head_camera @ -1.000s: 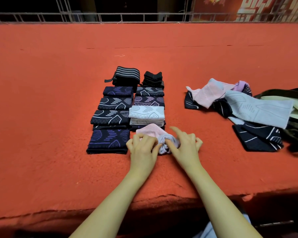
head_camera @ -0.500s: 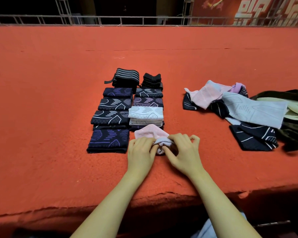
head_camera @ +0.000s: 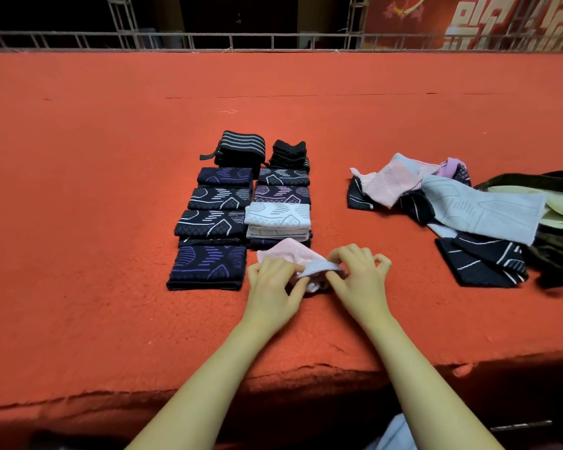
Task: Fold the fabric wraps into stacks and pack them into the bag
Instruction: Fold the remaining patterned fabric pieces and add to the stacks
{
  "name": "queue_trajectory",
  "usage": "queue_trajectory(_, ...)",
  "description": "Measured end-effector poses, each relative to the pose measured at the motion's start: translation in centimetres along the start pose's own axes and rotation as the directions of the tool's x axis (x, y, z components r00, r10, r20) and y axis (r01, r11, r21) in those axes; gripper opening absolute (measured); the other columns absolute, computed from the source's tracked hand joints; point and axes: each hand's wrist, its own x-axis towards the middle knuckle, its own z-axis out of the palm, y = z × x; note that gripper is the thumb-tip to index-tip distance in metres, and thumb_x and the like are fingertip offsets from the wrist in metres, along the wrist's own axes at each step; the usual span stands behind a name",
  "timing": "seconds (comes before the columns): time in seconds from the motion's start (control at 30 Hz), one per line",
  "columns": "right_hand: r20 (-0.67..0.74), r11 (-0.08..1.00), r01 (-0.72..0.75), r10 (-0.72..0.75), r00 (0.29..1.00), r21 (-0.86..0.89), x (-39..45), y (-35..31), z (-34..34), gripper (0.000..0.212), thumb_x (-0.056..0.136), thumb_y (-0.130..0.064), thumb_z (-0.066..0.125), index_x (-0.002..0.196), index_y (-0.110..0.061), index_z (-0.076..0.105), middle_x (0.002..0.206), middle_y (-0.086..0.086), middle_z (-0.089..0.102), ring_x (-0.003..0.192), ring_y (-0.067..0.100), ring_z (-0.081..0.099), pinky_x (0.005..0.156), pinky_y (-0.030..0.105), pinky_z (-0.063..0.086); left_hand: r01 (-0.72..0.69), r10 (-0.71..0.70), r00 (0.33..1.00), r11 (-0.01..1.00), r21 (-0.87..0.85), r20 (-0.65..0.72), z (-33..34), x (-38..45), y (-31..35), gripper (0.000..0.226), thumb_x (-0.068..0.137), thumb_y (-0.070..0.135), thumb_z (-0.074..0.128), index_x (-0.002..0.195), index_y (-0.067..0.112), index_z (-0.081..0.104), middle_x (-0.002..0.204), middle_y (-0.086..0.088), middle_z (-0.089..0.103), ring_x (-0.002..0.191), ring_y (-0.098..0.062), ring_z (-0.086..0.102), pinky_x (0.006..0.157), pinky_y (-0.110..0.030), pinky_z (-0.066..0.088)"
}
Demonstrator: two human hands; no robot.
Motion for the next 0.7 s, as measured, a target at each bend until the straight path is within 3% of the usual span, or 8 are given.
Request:
queue_trajectory(0.1, 0.052, 0.979, 0.025, -0.036, 0.998, 0.201, 0.0, 0.8, -0.9, 0.03, 0.072, -0.035, 0.044, 0.092, -0.032, 0.066, 0.1, -0.022, 0.055, 0.095, 0.0, 0.047, 0.08, 0.029, 0.019, -0.041, 0.041, 0.983, 0.999, -0.003, 0.178, -0.7, 1.3, -0.9, 0.04, 0.082, 0.03, 0.039, 0.108, 0.018, 0.068, 0.111, 0.004, 0.062, 0.11, -0.007, 0.042, 0.082, -0.021, 0.017)
queue_trajectory(0.17, 0.106, 0.958, 0.036, -0.068, 0.992, 0.285, -0.4, 0.8, -1.3, 0.031, 0.076, -0.038, 0.041, 0.096, -0.036, 0.065, 0.108, -0.028, 0.055, 0.102, -0.008, 0.045, 0.086, 0.024, 0.018, -0.038, 0.025, 0.942, 0.999, 0.034, 0.335, -1.3, 1.9, -1.7, 0.062, 0.078, 0.034, 0.022, 0.125, 0.02, 0.059, 0.134, 0.005, 0.052, 0.126, -0.006, 0.034, 0.091, -0.02, 0.012)
queue_trajectory(0.23, 0.137, 0.957, -0.002, -0.039, 0.99, 0.29, -0.6, 0.3, -1.1, 0.023, 0.081, -0.048, 0.039, 0.086, -0.038, 0.06, 0.1, -0.027, 0.06, 0.099, -0.006, 0.049, 0.083, 0.027, 0.018, -0.08, 0.027, 0.905, 0.991, 0.107, 0.424, -1.6, 2.1, -2.2, 0.072, 0.077, 0.04, 0.01, 0.133, 0.022, 0.052, 0.138, 0.008, 0.049, 0.13, -0.01, 0.037, 0.095, -0.023, 0.011)
queue_trajectory(0.33, 0.107, 0.979, 0.006, -0.029, 0.994, 0.201, -0.3, -0.3, -0.7, 0.028, 0.081, -0.056, 0.043, 0.078, -0.031, 0.055, 0.083, -0.014, 0.063, 0.084, 0.001, 0.052, 0.077, 0.03, 0.017, -0.124, 0.01, 0.865, 0.973, 0.194, 0.501, -1.8, 2.2, -2.4, 0.074, 0.081, 0.05, 0.002, 0.133, 0.03, 0.049, 0.13, 0.012, 0.049, 0.122, -0.012, 0.04, 0.092, -0.028, 0.011)
queue_trajectory(0.5, 0.141, 0.971, 0.168, -0.192, 0.971, 0.169, -0.5, 0.1, -0.9, 0.033, 0.08, -0.053, 0.049, 0.099, -0.033, 0.066, 0.092, -0.017, 0.058, 0.091, -0.001, 0.044, 0.077, 0.029, 0.014, -0.025, -0.044, 0.899, 0.988, 0.151, 0.436, -1.7, 2.6, -2.7, 0.064, 0.081, 0.06, 0.009, 0.104, 0.029, 0.06, 0.105, 0.015, 0.049, 0.103, -0.013, 0.039, 0.084, -0.029, 0.015)
queue_trajectory(0.7, 0.192, 0.951, 0.263, -0.293, 0.937, 0.165, -0.4, 0.1, -1.5, 0.019, 0.08, -0.045, 0.052, 0.086, -0.026, 0.054, 0.081, -0.013, 0.053, 0.082, 0.006, 0.046, 0.078, 0.028, 0.015, 0.042, -0.048, 0.976, 0.998, 0.036, 0.214, -1.0, 2.7, -2.0, 0.043, 0.087, 0.05, 0.025, 0.083, 0.024, 0.059, 0.084, 0.016, 0.051, 0.089, -0.014, 0.041, 0.078, -0.031, 0.018)
